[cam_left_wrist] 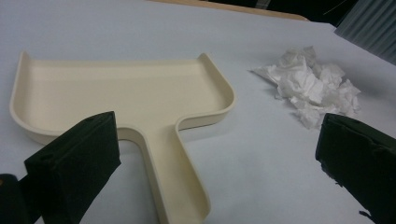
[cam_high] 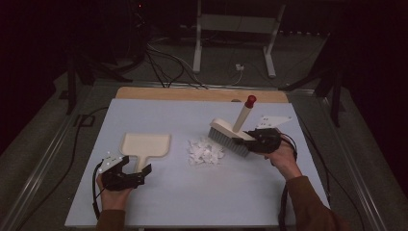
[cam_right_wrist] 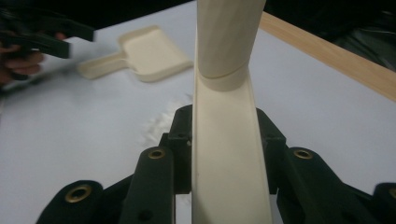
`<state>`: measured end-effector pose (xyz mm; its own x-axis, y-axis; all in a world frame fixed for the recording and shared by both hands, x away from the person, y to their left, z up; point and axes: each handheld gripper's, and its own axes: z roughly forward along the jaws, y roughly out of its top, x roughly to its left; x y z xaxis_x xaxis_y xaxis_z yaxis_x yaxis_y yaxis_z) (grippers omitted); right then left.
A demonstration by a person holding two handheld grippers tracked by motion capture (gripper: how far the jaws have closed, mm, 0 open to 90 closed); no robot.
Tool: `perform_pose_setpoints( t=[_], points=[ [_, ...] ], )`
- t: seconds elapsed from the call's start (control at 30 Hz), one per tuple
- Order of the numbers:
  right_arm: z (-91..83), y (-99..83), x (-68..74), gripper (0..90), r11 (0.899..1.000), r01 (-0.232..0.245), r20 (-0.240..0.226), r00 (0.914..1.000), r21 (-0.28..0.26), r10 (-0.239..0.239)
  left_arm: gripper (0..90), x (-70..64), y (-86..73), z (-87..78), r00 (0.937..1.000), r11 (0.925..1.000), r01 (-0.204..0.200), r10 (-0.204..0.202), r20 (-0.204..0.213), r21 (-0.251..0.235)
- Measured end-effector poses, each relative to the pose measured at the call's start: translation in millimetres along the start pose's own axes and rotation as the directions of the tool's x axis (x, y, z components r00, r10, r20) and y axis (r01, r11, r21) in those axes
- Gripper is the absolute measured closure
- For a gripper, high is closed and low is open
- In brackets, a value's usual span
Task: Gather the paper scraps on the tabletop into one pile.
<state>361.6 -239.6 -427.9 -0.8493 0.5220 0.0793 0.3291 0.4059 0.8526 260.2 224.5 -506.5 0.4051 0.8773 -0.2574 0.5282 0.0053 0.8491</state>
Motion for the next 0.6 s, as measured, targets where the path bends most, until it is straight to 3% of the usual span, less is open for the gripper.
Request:
perform_pose_setpoints(
  t=[0.17,0.27,0.6],
  points=[
    [-9.0,-7.7,-8.3,67.8,0.999,-0.041,0.081,0.9959,-0.001,0.041,0.6,0.2,0.1,-0.6,1.0,1.0,0.003,-0.003,-0.002,-0.003],
    [-9.1,-12.5,-11.9,67.8,0.997,-0.064,0.152,0.9867,0.034,0.058,0.6,0.2,0.1,-0.6,1.0,1.0,0.002,-0.002,-0.002,-0.003],
    [-2.3,-33.7,-21.0,67.8,0.98,-0.149,0.238,0.9645,0.134,0.114,0.6,0.8,0.0,-1.4,1.0,1.0,0.005,-0.005,-0.004,-0.007]
  ],
)
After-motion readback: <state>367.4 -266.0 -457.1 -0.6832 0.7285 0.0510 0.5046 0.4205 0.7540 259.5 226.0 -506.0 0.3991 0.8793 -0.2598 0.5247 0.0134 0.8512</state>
